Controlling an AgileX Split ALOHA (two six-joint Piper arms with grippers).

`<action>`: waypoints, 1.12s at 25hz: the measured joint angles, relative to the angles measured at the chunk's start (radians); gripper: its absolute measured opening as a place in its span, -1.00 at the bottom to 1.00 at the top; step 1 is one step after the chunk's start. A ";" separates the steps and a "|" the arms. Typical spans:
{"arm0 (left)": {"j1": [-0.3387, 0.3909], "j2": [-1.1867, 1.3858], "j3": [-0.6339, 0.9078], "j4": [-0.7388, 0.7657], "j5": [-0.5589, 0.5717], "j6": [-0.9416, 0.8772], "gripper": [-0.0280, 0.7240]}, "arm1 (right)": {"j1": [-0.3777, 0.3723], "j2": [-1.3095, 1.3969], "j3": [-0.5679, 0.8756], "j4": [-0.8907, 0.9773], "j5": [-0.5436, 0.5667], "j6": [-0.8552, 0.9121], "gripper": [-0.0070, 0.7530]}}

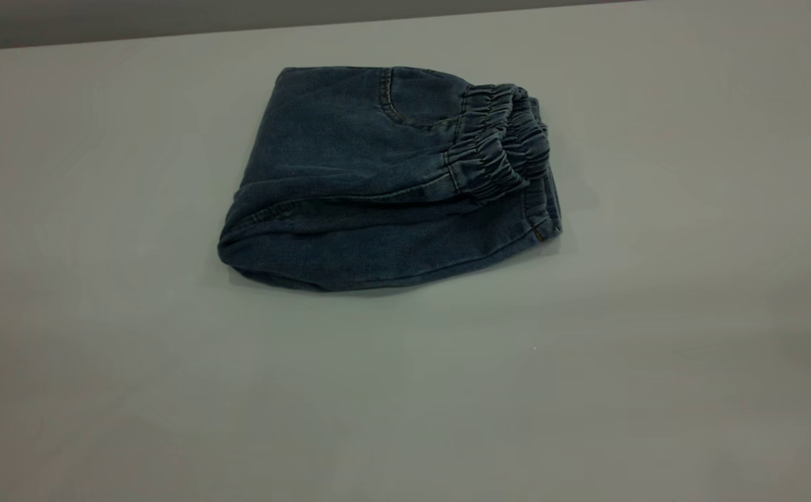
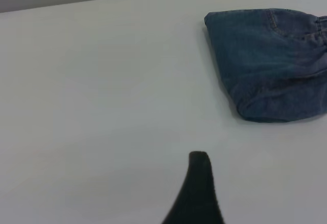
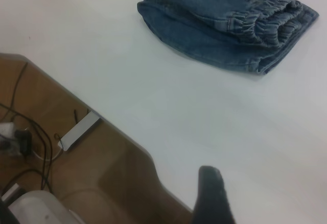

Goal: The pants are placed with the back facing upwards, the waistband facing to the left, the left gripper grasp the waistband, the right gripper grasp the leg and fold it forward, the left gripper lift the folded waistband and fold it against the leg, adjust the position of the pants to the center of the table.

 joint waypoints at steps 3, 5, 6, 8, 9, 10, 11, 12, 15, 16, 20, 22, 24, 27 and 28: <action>0.000 0.000 0.000 0.000 0.001 0.001 0.58 | -0.034 0.000 0.000 0.010 0.001 -0.001 0.15; 0.009 0.000 0.000 0.000 0.002 0.001 0.58 | -0.101 -0.001 0.000 0.031 0.006 -0.001 0.15; 0.026 0.000 0.000 -0.001 0.002 0.005 0.58 | -0.139 -0.001 0.000 0.033 0.007 -0.001 0.15; 0.078 0.000 0.000 -0.001 0.004 0.007 0.58 | -0.244 -0.007 0.000 0.032 0.007 -0.001 0.15; 0.103 0.000 0.000 -0.001 0.004 0.007 0.58 | -0.299 -0.011 0.000 0.032 0.007 -0.001 0.15; 0.136 0.000 0.000 -0.001 0.004 0.007 0.58 | -0.344 -0.017 0.000 0.032 0.007 -0.001 0.15; 0.170 -0.001 0.000 -0.001 0.004 0.007 0.58 | -0.394 -0.029 0.000 0.030 0.007 -0.001 0.15; 0.196 -0.006 0.000 -0.001 0.004 0.007 0.58 | -0.442 -0.047 0.000 0.030 0.007 0.000 0.15; 0.258 -0.008 -0.001 0.000 0.004 0.007 0.58 | -0.543 -0.115 0.000 0.031 0.008 0.000 0.15; 0.262 -0.008 -0.001 -0.001 0.004 0.007 0.58 | -0.564 -0.129 -0.001 0.031 0.008 0.000 0.15; 0.259 -0.008 -0.001 -0.001 0.004 0.007 0.58 | -0.579 -0.133 -0.002 0.036 0.009 0.000 0.15; 0.254 -0.008 -0.001 -0.001 0.004 0.007 0.58 | -0.579 -0.133 -0.002 0.036 0.009 0.000 0.15; 0.241 -0.008 -0.001 0.000 0.004 0.007 0.58 | -0.579 -0.132 -0.002 0.036 0.009 0.000 0.15; 0.238 -0.008 -0.001 0.000 0.004 0.007 0.58 | -0.579 -0.131 -0.002 0.038 0.009 0.000 0.15; 0.238 -0.008 -0.001 0.000 0.004 0.007 0.58 | -0.579 -0.131 -0.002 0.039 0.009 0.000 0.15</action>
